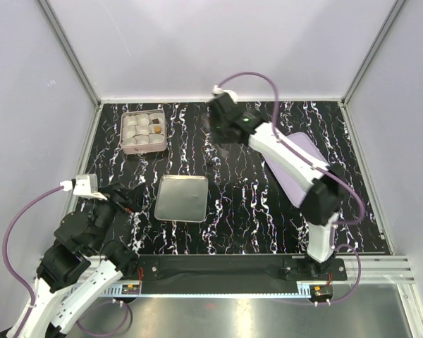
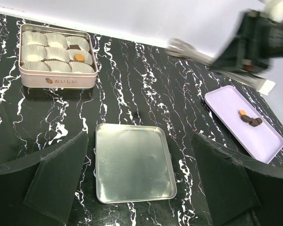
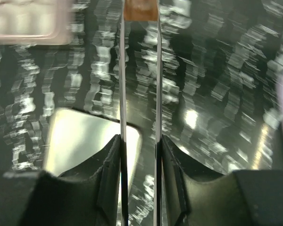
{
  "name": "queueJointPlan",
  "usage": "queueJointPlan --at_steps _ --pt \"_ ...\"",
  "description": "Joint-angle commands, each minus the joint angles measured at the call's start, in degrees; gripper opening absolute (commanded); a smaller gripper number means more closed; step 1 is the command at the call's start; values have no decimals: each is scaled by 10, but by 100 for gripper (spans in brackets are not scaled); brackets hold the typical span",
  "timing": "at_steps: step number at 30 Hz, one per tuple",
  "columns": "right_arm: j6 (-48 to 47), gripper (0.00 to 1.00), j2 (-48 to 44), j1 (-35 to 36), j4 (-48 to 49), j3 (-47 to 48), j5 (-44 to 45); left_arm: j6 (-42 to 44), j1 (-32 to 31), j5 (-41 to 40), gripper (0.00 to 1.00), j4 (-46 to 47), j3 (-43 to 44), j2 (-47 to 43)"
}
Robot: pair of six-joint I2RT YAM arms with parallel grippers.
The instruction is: Pack the chocolate
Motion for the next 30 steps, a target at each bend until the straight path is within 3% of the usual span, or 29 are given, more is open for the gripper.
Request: queueJointPlan --at_steps 1,7,14,30 --pt "-57 40 79 37 35 113 -24 2 1 -18 99 28 0 -10" --pt "-101 40 191 81 89 226 -51 2 1 -20 99 28 1 -11" --pt "-125 40 228 100 172 232 -89 3 1 -19 99 29 0 -13" --pt "-147 43 306 104 197 266 -103 3 1 -19 99 29 0 -13"
